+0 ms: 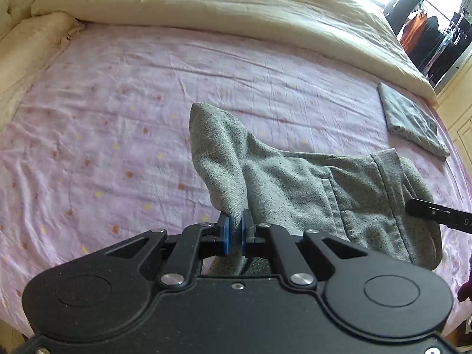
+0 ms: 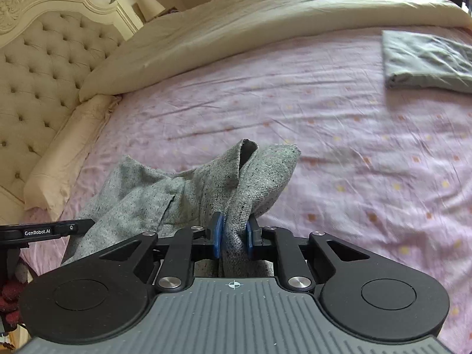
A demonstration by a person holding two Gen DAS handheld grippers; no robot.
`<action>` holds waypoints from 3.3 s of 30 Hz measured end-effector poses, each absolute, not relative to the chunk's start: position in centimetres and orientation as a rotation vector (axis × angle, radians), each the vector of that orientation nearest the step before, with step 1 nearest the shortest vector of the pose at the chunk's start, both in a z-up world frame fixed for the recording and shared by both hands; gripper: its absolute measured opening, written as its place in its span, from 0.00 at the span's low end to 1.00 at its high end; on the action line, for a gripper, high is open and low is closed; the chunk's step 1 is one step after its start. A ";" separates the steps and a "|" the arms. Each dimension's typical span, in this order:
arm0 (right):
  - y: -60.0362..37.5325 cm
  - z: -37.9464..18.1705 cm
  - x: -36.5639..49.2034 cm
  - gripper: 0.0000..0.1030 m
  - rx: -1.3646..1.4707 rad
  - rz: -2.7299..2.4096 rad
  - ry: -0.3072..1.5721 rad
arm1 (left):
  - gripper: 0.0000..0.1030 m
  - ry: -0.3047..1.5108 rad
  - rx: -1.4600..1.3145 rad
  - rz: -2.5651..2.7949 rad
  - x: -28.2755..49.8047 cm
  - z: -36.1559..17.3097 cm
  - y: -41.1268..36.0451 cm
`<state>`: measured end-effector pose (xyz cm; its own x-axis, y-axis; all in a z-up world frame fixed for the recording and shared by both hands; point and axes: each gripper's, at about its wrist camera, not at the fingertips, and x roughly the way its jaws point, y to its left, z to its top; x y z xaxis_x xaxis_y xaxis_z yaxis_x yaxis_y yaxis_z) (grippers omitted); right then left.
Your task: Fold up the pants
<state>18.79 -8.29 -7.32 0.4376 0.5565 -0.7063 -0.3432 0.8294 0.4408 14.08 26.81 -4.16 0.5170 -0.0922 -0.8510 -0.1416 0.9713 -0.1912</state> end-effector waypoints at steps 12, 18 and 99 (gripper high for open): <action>5.7 -6.8 28.8 0.20 0.150 0.498 0.943 | 0.22 1.006 -0.246 0.223 22.3 -5.4 37.8; 7.0 -9.2 28.8 0.21 0.083 0.342 1.017 | 0.21 1.111 -0.277 0.378 22.0 -9.2 40.3; 4.5 0.9 13.3 0.21 0.041 0.584 0.844 | 0.66 1.037 -0.130 0.386 10.0 0.2 22.2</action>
<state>13.29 4.49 0.87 0.5178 0.5023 -0.6925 -0.4707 0.8432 0.2597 10.04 22.22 0.16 0.4487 0.2507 -0.8578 -0.3721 0.9251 0.0757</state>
